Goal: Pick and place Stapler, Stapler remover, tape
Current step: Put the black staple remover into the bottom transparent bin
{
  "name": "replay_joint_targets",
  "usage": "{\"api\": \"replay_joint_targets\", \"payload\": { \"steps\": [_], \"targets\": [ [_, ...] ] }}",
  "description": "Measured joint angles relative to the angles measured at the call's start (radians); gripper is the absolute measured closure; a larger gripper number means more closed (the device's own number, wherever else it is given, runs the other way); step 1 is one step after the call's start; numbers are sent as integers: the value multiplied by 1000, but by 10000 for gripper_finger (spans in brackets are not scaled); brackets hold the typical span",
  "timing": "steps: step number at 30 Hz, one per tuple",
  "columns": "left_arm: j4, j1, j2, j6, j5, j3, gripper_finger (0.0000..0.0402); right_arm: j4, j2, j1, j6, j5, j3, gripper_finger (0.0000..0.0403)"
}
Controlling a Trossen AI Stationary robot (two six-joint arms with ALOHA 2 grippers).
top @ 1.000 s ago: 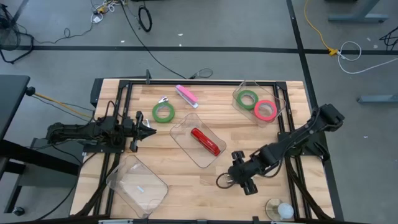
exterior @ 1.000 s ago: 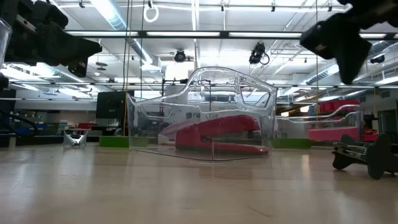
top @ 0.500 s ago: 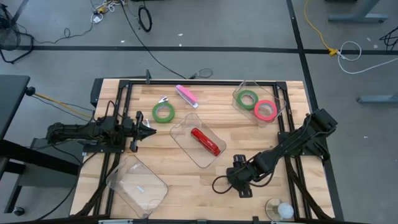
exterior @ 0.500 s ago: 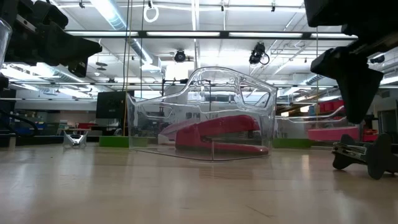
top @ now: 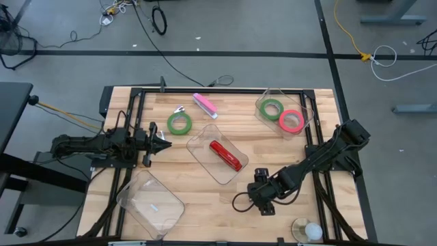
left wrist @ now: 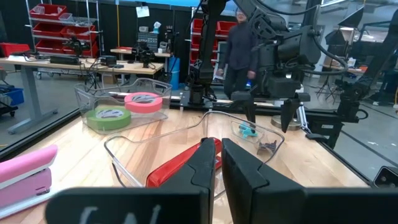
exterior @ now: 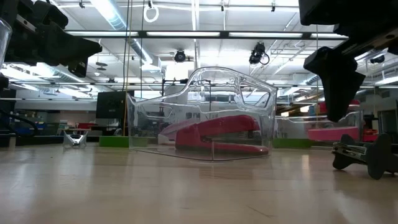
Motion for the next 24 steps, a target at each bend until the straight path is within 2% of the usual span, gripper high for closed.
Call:
{"api": "replay_joint_targets", "payload": {
  "steps": [9,17,24],
  "targets": [
    [0,0,0,0,0,0,372,54,35,19,-8,-19,-13,41],
    [0,0,0,0,0,0,372,97,82,21,-10,24,-13,41],
    [0,0,0,0,0,0,372,114,81,30,-8,17,-13,41]
  ]
}}
